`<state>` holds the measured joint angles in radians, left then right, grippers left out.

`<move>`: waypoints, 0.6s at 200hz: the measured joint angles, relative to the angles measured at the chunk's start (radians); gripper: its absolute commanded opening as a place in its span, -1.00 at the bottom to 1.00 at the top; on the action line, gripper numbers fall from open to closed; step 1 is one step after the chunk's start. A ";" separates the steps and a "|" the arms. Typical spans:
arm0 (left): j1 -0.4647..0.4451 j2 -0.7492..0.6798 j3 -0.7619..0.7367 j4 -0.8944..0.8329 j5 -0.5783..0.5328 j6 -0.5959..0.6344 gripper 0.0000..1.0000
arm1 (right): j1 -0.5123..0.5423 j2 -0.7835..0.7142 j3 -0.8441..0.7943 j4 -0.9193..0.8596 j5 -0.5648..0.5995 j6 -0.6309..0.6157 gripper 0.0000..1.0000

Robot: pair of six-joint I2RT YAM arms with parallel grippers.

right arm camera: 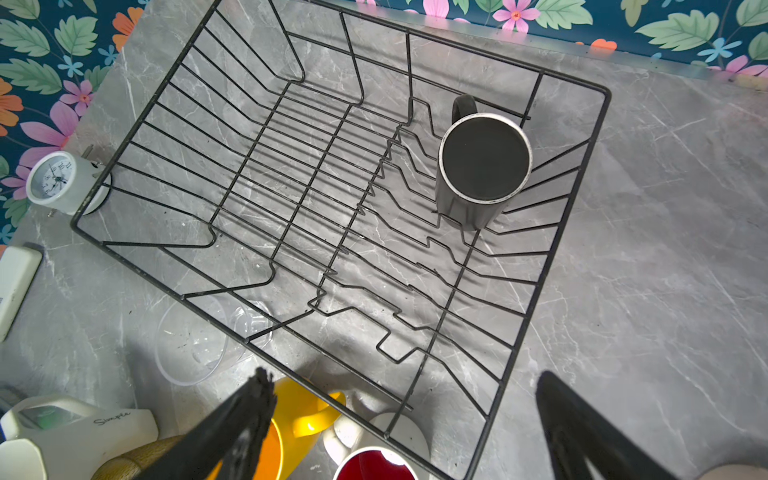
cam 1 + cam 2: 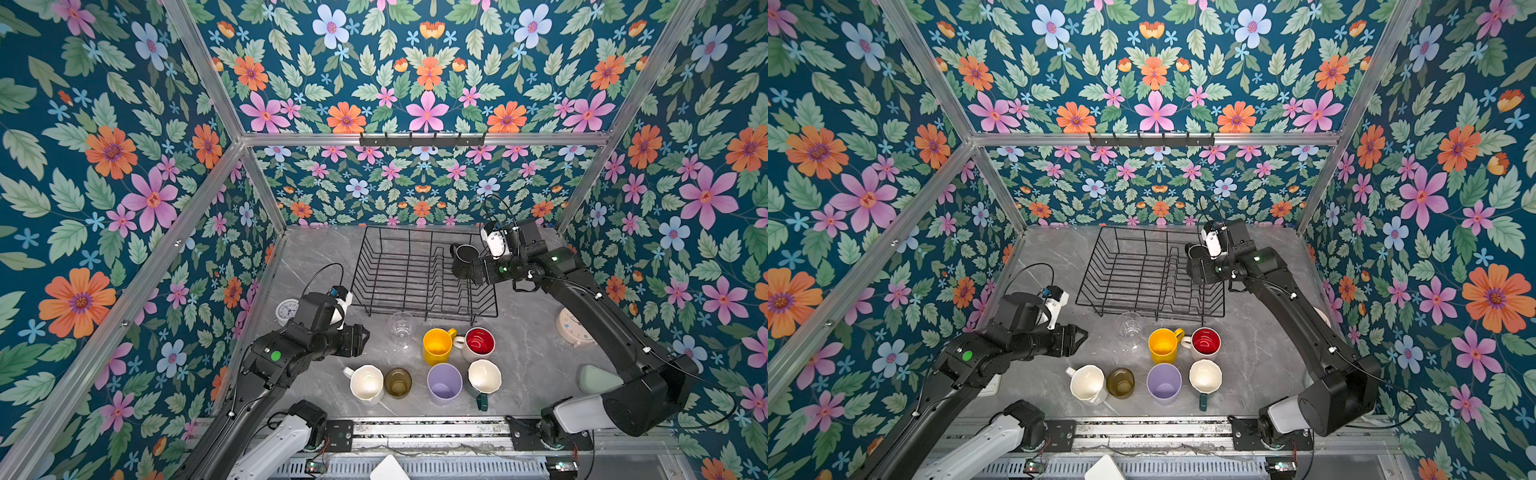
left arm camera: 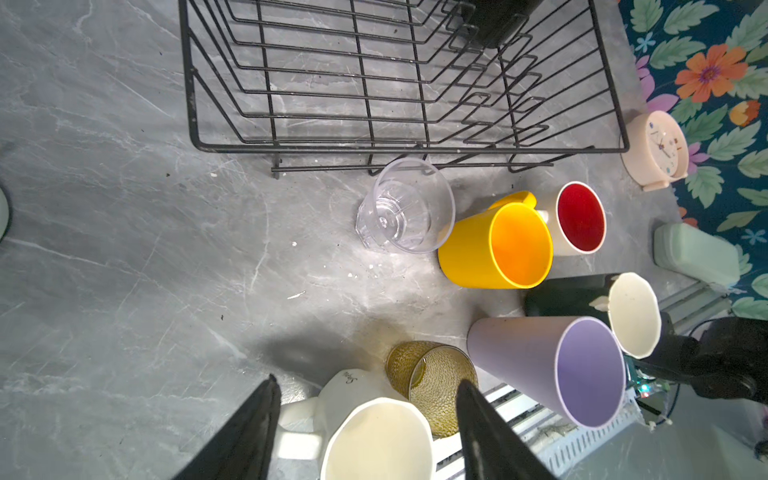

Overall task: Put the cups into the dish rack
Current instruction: 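Lower the left gripper onto the white mug nearest the robot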

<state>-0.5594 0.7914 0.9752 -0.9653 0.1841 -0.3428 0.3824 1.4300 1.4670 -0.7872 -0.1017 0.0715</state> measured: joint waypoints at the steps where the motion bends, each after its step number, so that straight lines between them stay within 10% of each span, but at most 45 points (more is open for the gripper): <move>1: -0.002 0.001 0.000 0.000 -0.002 0.001 0.36 | 0.000 0.000 0.000 0.000 0.000 0.000 0.95; 120: -0.356 0.166 0.040 -0.100 -0.208 0.012 0.30 | 0.007 -0.038 -0.006 -0.023 0.001 0.000 0.95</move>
<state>-0.9150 0.9573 1.0153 -1.0649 -0.0242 -0.3309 0.3897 1.3918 1.4609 -0.8097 -0.1009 0.0715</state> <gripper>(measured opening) 0.652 0.978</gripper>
